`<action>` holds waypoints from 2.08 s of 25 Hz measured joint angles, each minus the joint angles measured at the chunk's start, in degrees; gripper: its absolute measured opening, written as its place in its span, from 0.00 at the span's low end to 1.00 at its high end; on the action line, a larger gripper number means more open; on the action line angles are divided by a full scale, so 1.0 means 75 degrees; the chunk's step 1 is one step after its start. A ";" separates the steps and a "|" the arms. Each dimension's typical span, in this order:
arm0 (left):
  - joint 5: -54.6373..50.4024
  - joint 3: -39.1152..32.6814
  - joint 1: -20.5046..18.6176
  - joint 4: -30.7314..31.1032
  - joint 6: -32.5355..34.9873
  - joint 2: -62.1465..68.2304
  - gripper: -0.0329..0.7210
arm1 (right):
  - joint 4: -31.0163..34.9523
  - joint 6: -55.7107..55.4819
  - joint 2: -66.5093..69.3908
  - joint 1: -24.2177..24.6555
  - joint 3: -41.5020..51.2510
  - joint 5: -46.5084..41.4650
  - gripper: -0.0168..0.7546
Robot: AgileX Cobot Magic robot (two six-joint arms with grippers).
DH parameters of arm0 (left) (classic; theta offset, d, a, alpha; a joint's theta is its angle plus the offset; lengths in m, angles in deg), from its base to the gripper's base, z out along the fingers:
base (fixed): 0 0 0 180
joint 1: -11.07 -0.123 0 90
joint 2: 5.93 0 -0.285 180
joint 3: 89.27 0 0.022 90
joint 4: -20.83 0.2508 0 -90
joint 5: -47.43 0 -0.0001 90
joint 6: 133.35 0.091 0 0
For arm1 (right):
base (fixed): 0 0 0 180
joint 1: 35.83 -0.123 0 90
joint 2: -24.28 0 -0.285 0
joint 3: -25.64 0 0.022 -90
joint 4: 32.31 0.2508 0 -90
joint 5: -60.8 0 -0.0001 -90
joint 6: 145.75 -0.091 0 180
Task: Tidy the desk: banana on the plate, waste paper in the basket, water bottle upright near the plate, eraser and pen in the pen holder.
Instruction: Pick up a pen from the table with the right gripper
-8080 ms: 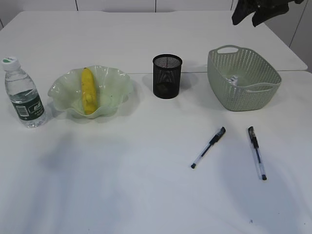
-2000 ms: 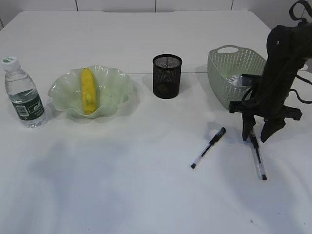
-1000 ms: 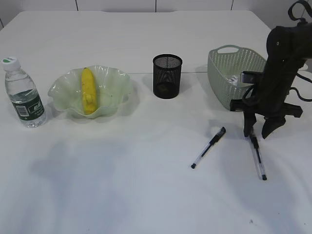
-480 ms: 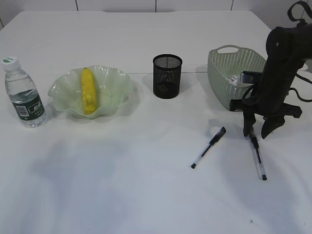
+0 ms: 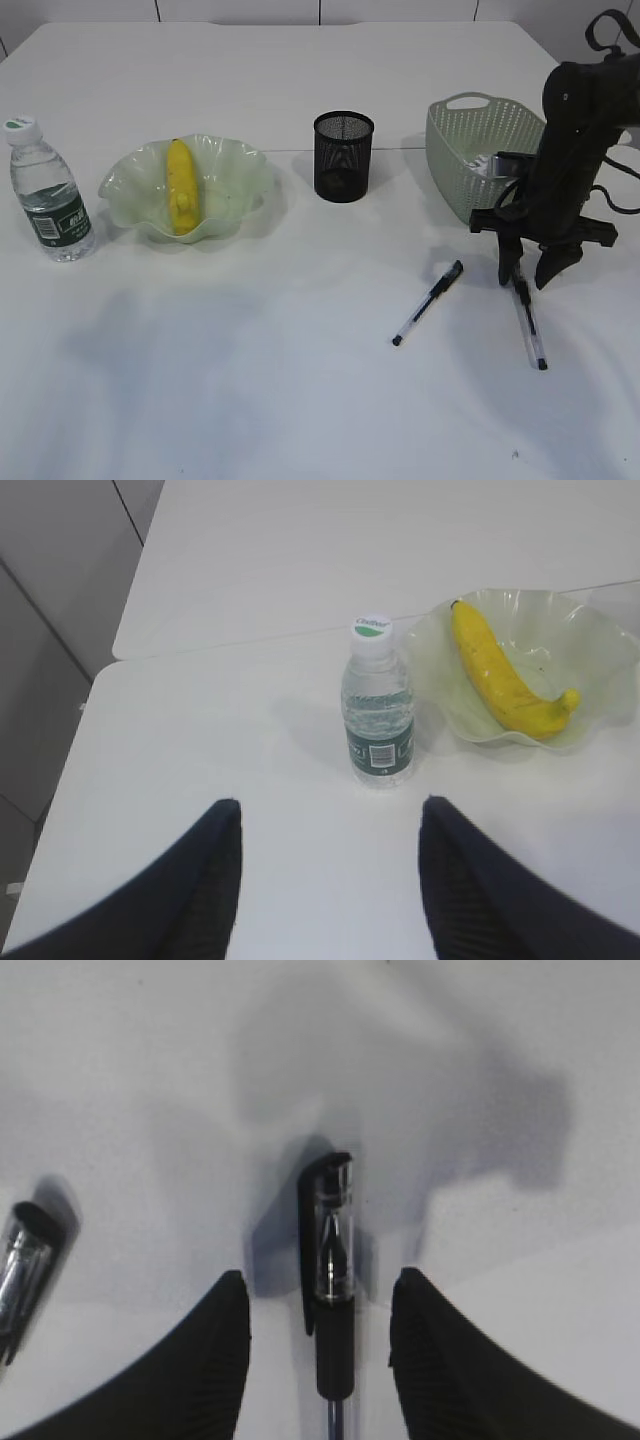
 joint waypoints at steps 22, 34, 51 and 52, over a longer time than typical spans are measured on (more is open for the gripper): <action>-0.0063 0.0000 0.0000 -0.0003 0.0000 0.0000 0.57 | -0.0083 -0.0013 0.0075 0.0000 0.0000 0.0030 0.46; -0.0063 0.0000 0.0000 -0.0003 0.0000 0.0000 0.57 | -0.0083 -0.0013 0.0105 0.0000 0.0000 0.0030 0.46; -0.0063 0.0000 0.0000 -0.0003 0.0000 0.0000 0.57 | -0.0106 -0.0017 0.0105 0.0000 0.0000 0.0045 0.46; -0.0063 0.0000 0.0000 -0.0003 0.0000 0.0000 0.57 | -0.0106 -0.0017 0.0105 0.0000 0.0000 0.0045 0.46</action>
